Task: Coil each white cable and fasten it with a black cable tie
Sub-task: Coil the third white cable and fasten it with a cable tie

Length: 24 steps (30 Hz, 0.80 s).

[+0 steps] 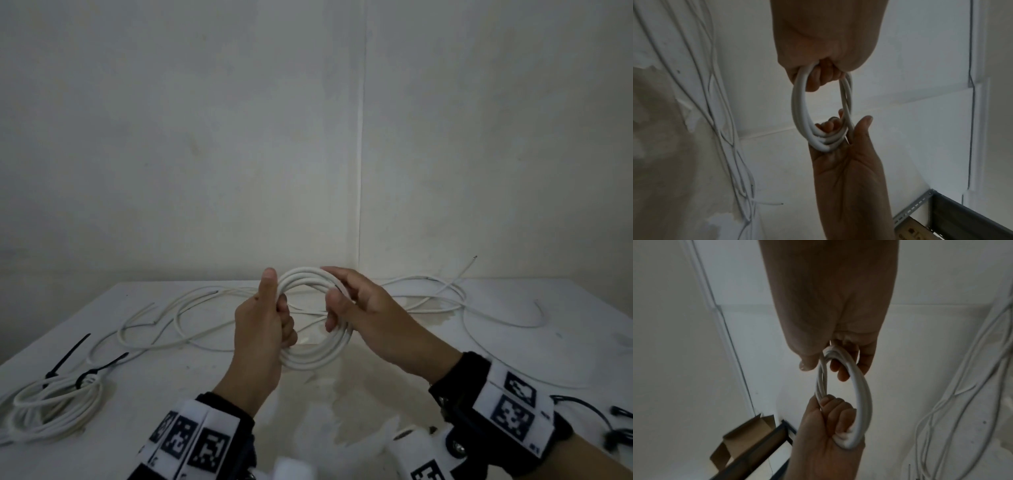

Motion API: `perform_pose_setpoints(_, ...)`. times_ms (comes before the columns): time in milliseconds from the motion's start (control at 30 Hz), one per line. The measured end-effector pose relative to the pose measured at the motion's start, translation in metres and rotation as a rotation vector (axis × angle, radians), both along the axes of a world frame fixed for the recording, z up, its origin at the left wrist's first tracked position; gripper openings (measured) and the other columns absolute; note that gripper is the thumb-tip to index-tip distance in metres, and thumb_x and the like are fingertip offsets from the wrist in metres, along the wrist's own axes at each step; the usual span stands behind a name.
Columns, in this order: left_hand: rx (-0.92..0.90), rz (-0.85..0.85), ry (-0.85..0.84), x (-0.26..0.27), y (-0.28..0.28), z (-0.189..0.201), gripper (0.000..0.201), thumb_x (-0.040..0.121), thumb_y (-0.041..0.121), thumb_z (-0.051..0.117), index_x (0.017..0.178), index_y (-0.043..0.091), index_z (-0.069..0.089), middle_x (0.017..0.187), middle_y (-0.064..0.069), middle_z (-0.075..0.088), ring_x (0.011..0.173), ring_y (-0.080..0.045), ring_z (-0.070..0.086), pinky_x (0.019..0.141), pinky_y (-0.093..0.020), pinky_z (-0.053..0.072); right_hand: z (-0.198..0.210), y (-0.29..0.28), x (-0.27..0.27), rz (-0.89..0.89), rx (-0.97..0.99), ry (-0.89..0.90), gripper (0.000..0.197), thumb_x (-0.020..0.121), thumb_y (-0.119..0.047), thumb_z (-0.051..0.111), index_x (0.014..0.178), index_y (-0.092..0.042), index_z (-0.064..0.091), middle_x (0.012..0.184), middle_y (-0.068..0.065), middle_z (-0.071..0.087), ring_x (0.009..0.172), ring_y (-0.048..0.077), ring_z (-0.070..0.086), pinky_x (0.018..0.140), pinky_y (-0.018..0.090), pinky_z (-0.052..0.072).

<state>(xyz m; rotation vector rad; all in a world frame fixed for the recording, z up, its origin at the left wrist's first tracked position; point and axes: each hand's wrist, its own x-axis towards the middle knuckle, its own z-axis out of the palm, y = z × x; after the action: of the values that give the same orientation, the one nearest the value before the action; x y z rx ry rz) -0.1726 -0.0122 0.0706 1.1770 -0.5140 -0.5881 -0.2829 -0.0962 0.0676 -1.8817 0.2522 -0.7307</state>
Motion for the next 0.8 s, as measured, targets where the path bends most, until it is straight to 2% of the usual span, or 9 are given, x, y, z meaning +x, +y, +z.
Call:
perform_pose_setpoints(67, -0.006, 0.01, 0.006, 0.0, 0.0, -0.001, 0.047, 0.095, 0.037, 0.042, 0.056, 0.013, 0.035, 0.035, 0.008, 0.024, 0.03, -0.007, 0.019, 0.034, -0.015, 0.019, -0.004, 0.001, 0.001, -0.058, -0.101, -0.002, 0.04, 0.08, -0.046, 0.041, 0.116, -0.031, 0.046, 0.066, -0.007, 0.056, 0.065, 0.001, 0.055, 0.066, 0.015, 0.042)
perform_pose_setpoints(167, -0.019, -0.003, -0.012, -0.003, -0.001, -0.002, 0.047, 0.096, 0.039, 0.039, 0.057, 0.014, 0.035, 0.036, 0.008, 0.024, 0.031, -0.007, 0.02, 0.034, -0.016, 0.022, -0.006, 0.004, 0.002, -0.136, -0.16, -0.044, 0.019, 0.091, -0.038, 0.038, 0.109, -0.039, 0.044, 0.061, -0.007, 0.054, 0.061, 0.0, 0.054, 0.065, 0.015, 0.041)
perform_pose_setpoints(267, -0.009, -0.038, -0.068, -0.007, -0.001, -0.004, 0.044, 0.093, 0.041, 0.043, 0.059, 0.014, 0.037, 0.039, 0.008, 0.025, 0.034, -0.008, 0.022, 0.038, -0.019, 0.026, -0.006, 0.0, 0.002, -0.18, -0.211, -0.055, 0.016, 0.096, -0.028, 0.038, 0.107, -0.04, 0.043, 0.06, -0.005, 0.053, 0.058, 0.001, 0.053, 0.061, 0.014, 0.041)
perform_pose_setpoints(433, 0.033, -0.097, -0.326, -0.008, 0.001, -0.012, 0.027, 0.091, 0.031, 0.05, 0.07, 0.014, 0.05, 0.042, 0.009, 0.038, 0.039, -0.006, 0.04, 0.05, -0.027, 0.045, -0.004, -0.006, -0.002, -0.205, -0.242, -0.035, 0.013, 0.096, -0.029, 0.039, 0.104, -0.037, 0.045, 0.059, -0.007, 0.05, 0.056, 0.004, 0.05, 0.061, 0.022, 0.042)
perform_pose_setpoints(500, 0.031, -0.115, -0.427, -0.005, 0.002, -0.015, 0.024, 0.091, 0.031, 0.048, 0.077, 0.013, 0.053, 0.046, 0.007, 0.044, 0.042, -0.009, 0.048, 0.049, -0.023, 0.047, -0.001, -0.007, -0.005, -0.198, -0.243, -0.002, 0.012, 0.096, -0.028, 0.039, 0.104, -0.033, 0.046, 0.059, -0.009, 0.048, 0.055, 0.004, 0.049, 0.059, 0.02, 0.041)
perform_pose_setpoints(567, 0.064, -0.115, -0.614, 0.0, 0.003, -0.013, 0.018, 0.091, 0.03, 0.048, 0.084, 0.016, 0.057, 0.051, 0.004, 0.051, 0.047, -0.009, 0.056, 0.048, -0.017, 0.045, 0.004, -0.009, -0.009, -0.165, -0.272, 0.06, 0.013, 0.097, -0.027, 0.04, 0.107, -0.026, 0.048, 0.058, -0.011, 0.048, 0.053, 0.001, 0.047, 0.057, 0.015, 0.037)
perform_pose_setpoints(633, 0.124, -0.181, -0.725, 0.003, 0.002, -0.008, 0.016, 0.092, 0.029, 0.049, 0.089, 0.016, 0.059, 0.05, 0.006, 0.054, 0.047, -0.008, 0.058, 0.048, -0.021, 0.047, 0.008, -0.01, -0.012, -0.124, -0.316, 0.128, 0.014, 0.097, -0.028, 0.04, 0.107, -0.023, 0.049, 0.056, -0.018, 0.052, 0.053, -0.003, 0.048, 0.057, 0.013, 0.034)
perform_pose_setpoints(700, 0.189, -0.293, -0.686, 0.003, 0.0, -0.002, 0.025, 0.093, 0.029, 0.048, 0.087, 0.007, 0.056, 0.044, 0.009, 0.048, 0.042, -0.009, 0.053, 0.049, -0.027, 0.049, 0.01, -0.012, -0.015, -0.104, -0.311, 0.148, 0.01, 0.096, -0.029, 0.041, 0.101, -0.027, 0.049, 0.055, -0.028, 0.053, 0.052, -0.002, 0.047, 0.06, 0.018, 0.036)
perform_pose_setpoints(800, 0.182, -0.464, -0.453, -0.002, -0.002, 0.005, 0.034, 0.089, 0.038, 0.046, 0.077, 0.006, 0.049, 0.044, 0.011, 0.035, 0.038, -0.007, 0.038, 0.048, -0.025, 0.044, 0.01, -0.013, -0.02, -0.088, -0.246, 0.126, 0.007, 0.094, -0.032, 0.042, 0.096, -0.034, 0.049, 0.053, -0.02, 0.052, 0.05, 0.004, 0.042, 0.057, 0.03, 0.039)
